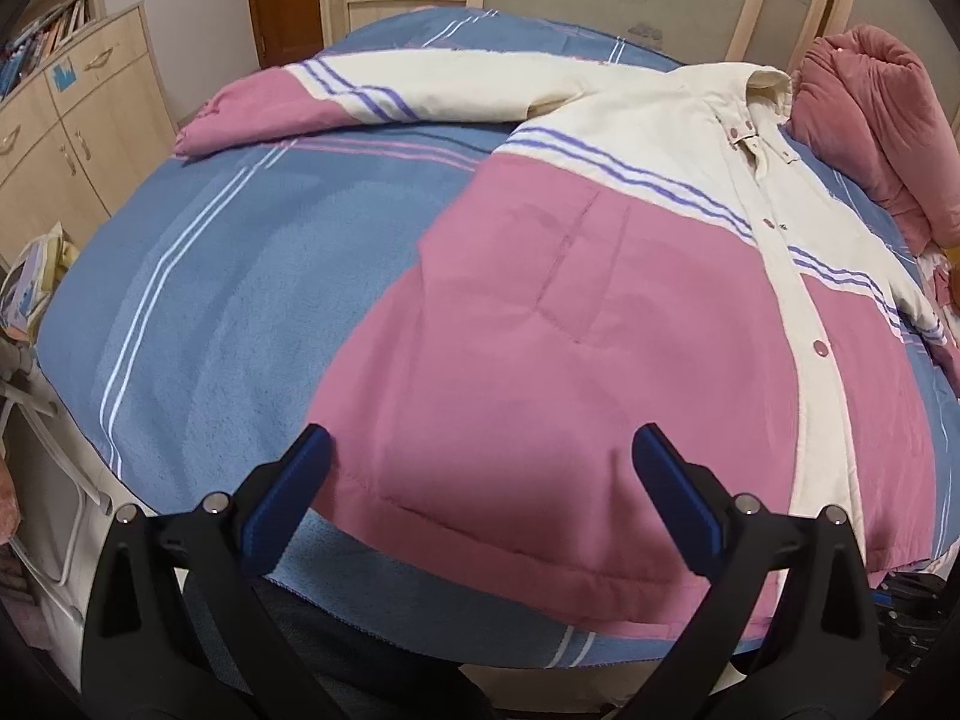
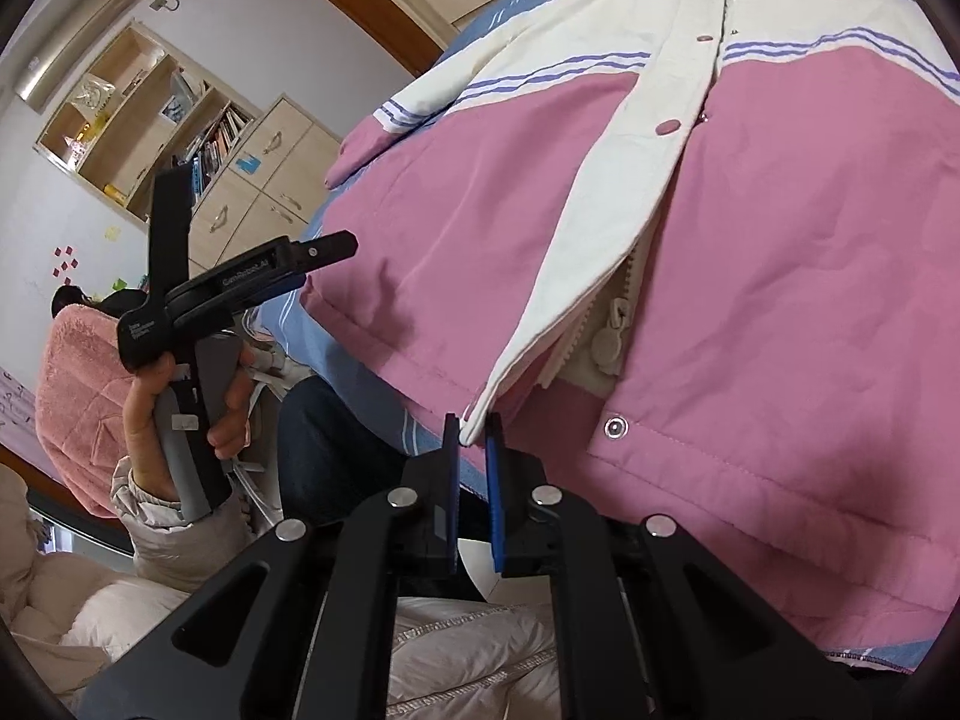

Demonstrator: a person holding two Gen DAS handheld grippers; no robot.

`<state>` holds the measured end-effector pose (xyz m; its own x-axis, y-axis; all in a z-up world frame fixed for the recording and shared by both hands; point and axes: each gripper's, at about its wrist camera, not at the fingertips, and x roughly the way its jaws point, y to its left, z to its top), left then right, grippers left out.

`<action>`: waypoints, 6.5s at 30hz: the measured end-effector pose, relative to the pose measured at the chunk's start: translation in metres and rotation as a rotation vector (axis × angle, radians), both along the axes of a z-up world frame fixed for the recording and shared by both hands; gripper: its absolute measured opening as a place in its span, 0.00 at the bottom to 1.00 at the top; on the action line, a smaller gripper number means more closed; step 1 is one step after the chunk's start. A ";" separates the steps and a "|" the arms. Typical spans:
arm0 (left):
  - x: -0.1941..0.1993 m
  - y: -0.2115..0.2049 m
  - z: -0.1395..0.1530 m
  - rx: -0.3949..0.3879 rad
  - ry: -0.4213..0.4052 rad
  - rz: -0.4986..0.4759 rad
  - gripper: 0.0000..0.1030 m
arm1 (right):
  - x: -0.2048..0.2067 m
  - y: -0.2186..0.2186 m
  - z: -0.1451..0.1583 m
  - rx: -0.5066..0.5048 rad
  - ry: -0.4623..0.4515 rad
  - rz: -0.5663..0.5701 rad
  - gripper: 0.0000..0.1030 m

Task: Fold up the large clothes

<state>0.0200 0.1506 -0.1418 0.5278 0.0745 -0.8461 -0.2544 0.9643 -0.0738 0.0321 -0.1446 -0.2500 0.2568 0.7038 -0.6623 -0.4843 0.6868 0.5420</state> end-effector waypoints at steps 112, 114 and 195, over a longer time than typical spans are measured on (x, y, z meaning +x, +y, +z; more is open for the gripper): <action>0.025 0.038 -0.006 -0.067 -0.017 0.058 0.98 | 0.076 0.094 0.069 -0.163 -0.257 0.008 0.60; 0.029 0.045 -0.025 -0.125 0.030 0.058 0.98 | 0.093 0.115 0.067 -0.177 -0.246 0.031 0.52; -0.004 0.077 0.034 -0.203 -0.245 0.023 0.67 | 0.220 0.181 0.068 -0.145 -0.229 -0.038 0.68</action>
